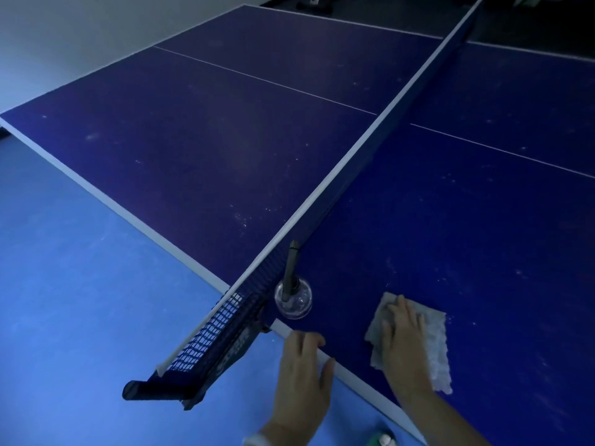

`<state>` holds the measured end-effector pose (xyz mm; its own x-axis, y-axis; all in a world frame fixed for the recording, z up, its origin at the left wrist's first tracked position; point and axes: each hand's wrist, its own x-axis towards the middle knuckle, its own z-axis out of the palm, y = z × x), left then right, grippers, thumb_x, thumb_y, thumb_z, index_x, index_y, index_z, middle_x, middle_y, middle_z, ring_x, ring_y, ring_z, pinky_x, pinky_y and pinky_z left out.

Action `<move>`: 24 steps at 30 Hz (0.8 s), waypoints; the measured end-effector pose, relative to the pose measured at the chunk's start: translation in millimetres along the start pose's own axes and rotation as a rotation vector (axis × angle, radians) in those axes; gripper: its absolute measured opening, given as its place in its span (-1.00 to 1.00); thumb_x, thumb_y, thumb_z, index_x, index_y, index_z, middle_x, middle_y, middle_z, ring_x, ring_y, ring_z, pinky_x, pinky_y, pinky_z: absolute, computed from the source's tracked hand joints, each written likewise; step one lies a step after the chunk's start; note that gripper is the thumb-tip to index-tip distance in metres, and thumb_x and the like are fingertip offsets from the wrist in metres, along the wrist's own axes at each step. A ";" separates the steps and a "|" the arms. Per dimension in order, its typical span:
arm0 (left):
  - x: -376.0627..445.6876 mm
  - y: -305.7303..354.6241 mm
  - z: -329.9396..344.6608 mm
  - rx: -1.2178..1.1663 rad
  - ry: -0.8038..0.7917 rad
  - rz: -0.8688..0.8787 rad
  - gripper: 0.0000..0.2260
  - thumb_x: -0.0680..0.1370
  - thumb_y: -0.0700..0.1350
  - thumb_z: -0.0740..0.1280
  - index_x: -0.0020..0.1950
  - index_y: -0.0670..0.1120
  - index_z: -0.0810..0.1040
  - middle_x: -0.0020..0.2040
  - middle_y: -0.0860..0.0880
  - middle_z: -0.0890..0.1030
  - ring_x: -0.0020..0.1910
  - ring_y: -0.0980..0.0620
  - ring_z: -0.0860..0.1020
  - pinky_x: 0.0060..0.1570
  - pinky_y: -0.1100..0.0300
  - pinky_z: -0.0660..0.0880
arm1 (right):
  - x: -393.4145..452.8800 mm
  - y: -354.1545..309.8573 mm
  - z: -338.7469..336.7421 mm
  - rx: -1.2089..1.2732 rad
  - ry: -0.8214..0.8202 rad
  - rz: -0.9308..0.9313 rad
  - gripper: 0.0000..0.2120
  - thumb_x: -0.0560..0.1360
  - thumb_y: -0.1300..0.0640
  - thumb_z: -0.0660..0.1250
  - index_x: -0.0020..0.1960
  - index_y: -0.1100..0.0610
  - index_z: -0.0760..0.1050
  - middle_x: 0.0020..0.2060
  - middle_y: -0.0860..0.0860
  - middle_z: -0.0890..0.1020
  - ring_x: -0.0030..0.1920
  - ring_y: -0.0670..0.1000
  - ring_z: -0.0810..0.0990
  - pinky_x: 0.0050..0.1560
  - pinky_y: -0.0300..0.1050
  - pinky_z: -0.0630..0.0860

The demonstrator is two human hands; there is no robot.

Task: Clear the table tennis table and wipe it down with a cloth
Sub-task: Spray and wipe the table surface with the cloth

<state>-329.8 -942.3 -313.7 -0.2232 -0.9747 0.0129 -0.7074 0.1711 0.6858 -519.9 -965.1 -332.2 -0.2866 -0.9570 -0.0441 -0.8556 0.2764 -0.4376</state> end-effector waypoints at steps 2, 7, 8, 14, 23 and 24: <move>19.0 8.7 9.7 0.044 -0.026 0.081 -0.74 0.58 -0.05 0.26 0.26 0.01 0.41 0.19 0.10 0.35 0.17 0.11 0.36 0.19 0.22 0.37 | -12.2 -3.6 8.3 -0.063 -0.029 -0.075 -0.61 0.64 0.24 0.09 0.46 0.24 0.32 0.51 0.11 0.26 0.52 -0.04 0.12 0.54 -0.14 -0.16; 77.9 18.3 33.1 0.363 -0.055 0.143 -0.54 0.59 -0.07 0.27 0.46 -0.22 0.34 0.44 -0.20 0.35 0.42 -0.17 0.35 0.42 0.00 0.30 | -17.2 37.0 9.8 -0.352 -0.143 -0.401 -0.41 0.59 0.07 -0.07 0.56 0.29 0.02 0.50 0.19 0.23 0.52 0.17 0.21 0.43 0.12 0.11; 87.3 16.6 38.0 0.415 -0.098 0.109 -0.49 0.64 -0.01 0.15 0.54 -0.20 0.18 0.52 -0.19 0.21 0.51 -0.15 0.19 0.50 0.02 0.13 | -12.0 53.2 5.1 -0.457 -0.132 -0.405 -0.42 0.62 0.02 -0.09 0.57 0.25 0.00 0.55 0.21 0.06 0.56 0.21 0.06 0.47 0.20 0.02; 95.3 5.9 59.1 0.556 -0.166 0.011 -0.41 0.63 0.12 -0.06 0.53 -0.22 0.23 0.53 -0.20 0.23 0.54 -0.14 0.16 0.50 -0.08 0.12 | -6.3 63.7 -2.4 -0.595 -0.170 0.047 -0.34 0.63 -0.07 -0.10 0.55 0.13 -0.38 0.50 0.16 -0.43 0.51 0.21 -0.41 0.48 0.28 -0.26; 96.2 2.2 65.8 0.578 -0.120 0.026 -0.44 0.62 0.13 0.01 0.49 -0.19 0.32 0.50 -0.15 0.30 0.51 -0.10 0.22 0.41 0.01 0.09 | 111.8 59.5 -13.2 -0.447 -0.114 -0.470 -0.41 0.63 0.08 0.12 0.57 0.14 -0.04 0.58 0.13 -0.02 0.58 0.12 -0.06 0.53 0.13 -0.07; 96.1 2.6 66.1 0.583 -0.110 0.024 -0.44 0.62 0.13 0.00 0.49 -0.19 0.32 0.51 -0.14 0.30 0.51 -0.10 0.21 0.41 0.01 0.08 | 127.4 68.0 -19.8 -0.435 -0.067 -0.269 -0.39 0.63 0.06 0.13 0.59 0.13 -0.05 0.58 0.13 -0.02 0.57 0.13 -0.04 0.54 0.13 -0.03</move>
<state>-397.4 -1026.1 -358.7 -0.2896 -0.9543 -0.0739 -0.9462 0.2738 0.1724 -623.1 -1066.5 -349.8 -0.0159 -0.9988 -0.0456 -0.9995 0.0172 -0.0279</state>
